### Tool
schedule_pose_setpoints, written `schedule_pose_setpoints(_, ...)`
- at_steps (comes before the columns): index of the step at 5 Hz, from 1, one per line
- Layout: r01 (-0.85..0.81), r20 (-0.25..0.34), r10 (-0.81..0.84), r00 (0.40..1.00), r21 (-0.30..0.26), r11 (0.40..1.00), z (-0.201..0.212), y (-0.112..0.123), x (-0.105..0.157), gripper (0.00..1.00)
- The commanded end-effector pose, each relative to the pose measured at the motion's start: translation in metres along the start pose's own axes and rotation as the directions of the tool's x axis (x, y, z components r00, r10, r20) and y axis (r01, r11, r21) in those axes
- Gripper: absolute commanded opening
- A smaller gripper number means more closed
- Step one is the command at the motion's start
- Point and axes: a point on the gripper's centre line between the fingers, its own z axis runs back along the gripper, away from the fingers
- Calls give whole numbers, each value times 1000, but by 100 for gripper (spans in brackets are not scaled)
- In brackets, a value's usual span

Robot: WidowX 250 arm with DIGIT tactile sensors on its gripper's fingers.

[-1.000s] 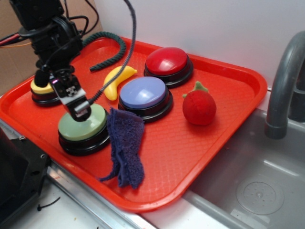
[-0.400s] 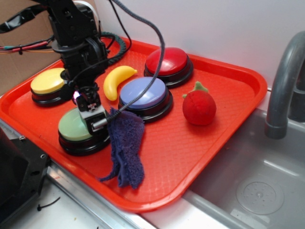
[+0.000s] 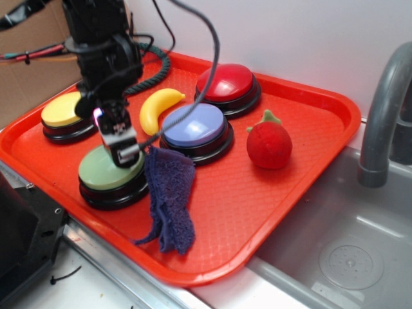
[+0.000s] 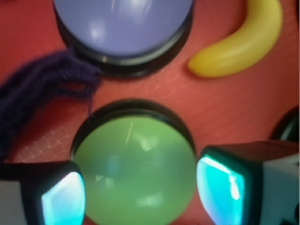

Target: Push the green button.

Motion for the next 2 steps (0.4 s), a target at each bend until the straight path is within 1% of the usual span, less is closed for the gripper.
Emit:
schedule_pose_setpoints(1, -30, 38, 29, 999, 19, 999, 30, 4, 12, 100)
schedule_pose_setpoints(2, -48, 49, 47, 998, 15, 999, 38, 5, 10, 100)
